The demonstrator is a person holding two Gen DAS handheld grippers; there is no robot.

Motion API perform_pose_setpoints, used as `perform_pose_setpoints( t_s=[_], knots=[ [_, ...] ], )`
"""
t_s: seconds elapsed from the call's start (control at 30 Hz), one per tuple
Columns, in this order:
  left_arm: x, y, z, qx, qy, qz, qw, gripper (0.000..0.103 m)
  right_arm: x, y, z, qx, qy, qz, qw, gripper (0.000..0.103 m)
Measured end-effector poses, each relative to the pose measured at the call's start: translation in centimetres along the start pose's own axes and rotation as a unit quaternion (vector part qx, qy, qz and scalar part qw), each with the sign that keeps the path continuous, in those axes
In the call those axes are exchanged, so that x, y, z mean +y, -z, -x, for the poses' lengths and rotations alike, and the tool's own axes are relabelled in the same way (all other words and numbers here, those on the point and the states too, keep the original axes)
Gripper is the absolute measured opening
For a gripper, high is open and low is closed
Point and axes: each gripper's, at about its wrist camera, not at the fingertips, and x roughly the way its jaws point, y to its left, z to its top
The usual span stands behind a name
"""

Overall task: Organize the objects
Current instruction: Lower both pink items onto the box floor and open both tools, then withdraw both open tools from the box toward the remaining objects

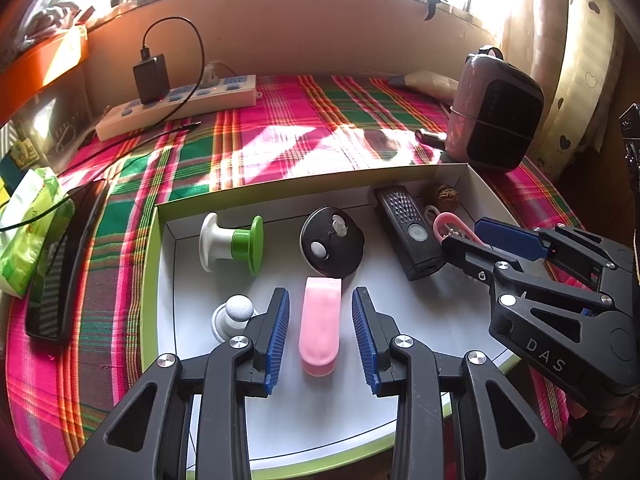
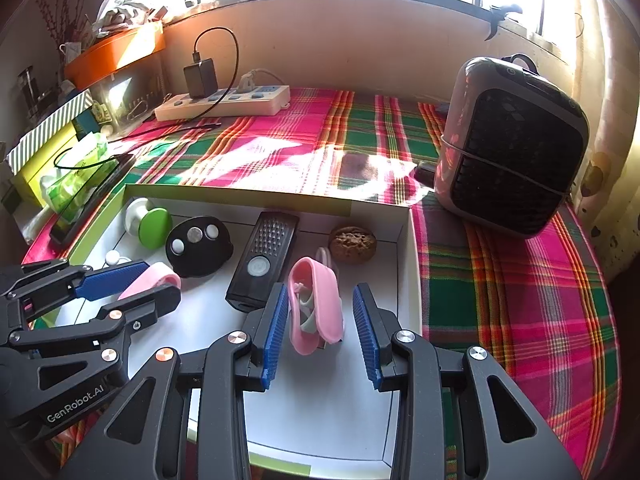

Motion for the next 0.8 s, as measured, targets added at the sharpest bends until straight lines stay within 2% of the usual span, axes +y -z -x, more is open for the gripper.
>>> perform_pose_setpoints(
  t_s=[0.8],
  knots=[
    [-0.1, 1.0, 2.4, -0.019, -0.012, -0.009, 0.9997, 0.032, 1.0, 0.8, 1.7, -0.009, 0.002, -0.004, 1.000, 0.036]
  ],
)
